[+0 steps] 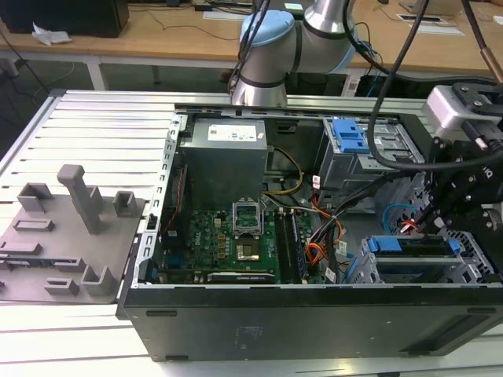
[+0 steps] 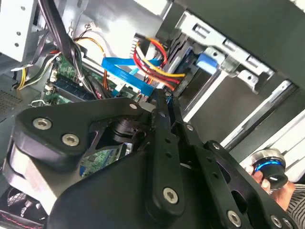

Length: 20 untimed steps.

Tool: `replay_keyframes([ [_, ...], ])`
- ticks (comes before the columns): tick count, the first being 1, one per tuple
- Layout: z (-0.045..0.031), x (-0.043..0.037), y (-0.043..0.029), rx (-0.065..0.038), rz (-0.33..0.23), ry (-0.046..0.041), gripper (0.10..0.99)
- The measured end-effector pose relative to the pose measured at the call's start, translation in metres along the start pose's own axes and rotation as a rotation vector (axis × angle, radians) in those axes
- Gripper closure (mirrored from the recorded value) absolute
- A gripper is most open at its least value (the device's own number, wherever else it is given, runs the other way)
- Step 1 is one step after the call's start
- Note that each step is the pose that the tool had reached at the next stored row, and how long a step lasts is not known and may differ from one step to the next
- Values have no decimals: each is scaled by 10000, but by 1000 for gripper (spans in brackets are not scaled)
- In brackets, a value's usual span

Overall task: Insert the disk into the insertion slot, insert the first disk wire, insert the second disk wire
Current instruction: 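Insert the second disk wire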

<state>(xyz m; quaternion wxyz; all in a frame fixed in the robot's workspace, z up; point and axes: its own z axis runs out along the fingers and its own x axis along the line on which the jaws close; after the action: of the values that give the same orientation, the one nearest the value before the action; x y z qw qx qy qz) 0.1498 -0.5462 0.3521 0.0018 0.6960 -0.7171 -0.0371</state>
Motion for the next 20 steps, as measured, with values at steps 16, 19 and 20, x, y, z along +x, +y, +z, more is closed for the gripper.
replay_keyframes([
  [16,79,64,112,3,0,-5,922],
  [19,82,66,172,3,0,-5,922],
  [20,83,68,192,3,1,-5,922],
])
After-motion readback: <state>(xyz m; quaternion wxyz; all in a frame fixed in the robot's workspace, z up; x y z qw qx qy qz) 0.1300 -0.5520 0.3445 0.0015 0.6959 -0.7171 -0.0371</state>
